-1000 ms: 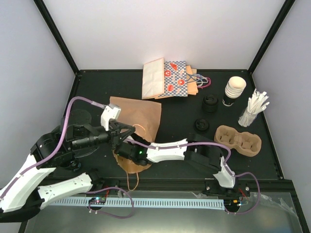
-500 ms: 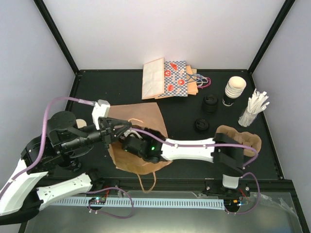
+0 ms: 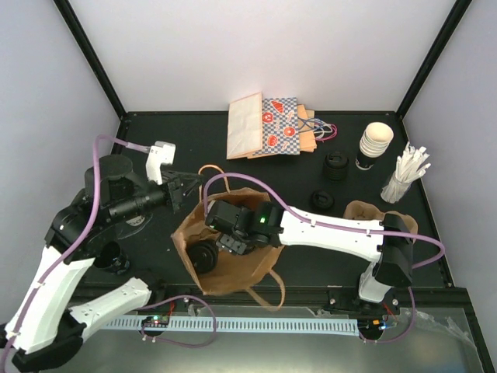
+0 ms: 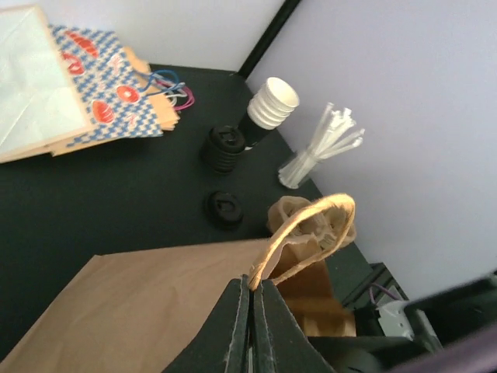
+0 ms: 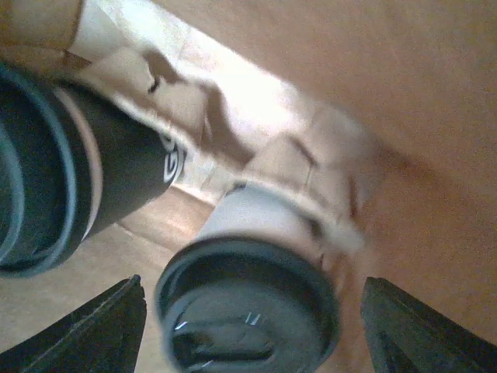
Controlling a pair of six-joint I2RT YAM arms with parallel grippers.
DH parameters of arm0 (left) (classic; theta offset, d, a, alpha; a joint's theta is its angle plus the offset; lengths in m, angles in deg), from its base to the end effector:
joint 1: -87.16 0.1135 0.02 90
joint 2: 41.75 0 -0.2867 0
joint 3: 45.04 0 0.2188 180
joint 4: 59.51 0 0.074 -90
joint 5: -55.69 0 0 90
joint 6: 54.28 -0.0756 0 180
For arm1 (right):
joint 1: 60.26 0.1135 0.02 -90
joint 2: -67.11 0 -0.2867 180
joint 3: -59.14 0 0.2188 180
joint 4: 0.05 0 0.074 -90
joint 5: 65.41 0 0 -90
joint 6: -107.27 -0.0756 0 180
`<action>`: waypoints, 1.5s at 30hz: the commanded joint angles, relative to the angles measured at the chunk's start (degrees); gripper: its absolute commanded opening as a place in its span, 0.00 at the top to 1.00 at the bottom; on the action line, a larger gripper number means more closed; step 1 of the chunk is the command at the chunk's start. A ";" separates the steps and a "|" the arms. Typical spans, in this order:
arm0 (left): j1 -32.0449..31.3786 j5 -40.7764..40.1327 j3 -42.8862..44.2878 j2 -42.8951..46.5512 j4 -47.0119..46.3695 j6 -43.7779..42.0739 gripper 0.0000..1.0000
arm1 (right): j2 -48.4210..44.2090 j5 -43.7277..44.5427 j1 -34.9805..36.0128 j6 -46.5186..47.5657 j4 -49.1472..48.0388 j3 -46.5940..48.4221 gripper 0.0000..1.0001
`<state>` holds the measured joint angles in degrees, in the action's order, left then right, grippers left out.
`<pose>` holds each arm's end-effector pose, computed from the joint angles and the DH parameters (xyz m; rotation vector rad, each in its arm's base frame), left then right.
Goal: Pack the takeout coffee
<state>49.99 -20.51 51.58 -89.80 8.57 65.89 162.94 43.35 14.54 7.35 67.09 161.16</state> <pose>0.0784 -0.0821 0.4415 0.2972 2.0156 -0.9997 0.1119 0.3192 0.2950 -1.2753 2.2098 0.1338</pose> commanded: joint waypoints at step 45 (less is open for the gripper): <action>34.64 2.23 -9.60 20.26 6.34 -13.55 0.01 | -30.07 8.36 -36.36 -9.56 13.26 9.88 0.04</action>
<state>84.46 -7.59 45.55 -72.69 10.80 53.35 139.23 51.68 -13.11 2.31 80.77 178.99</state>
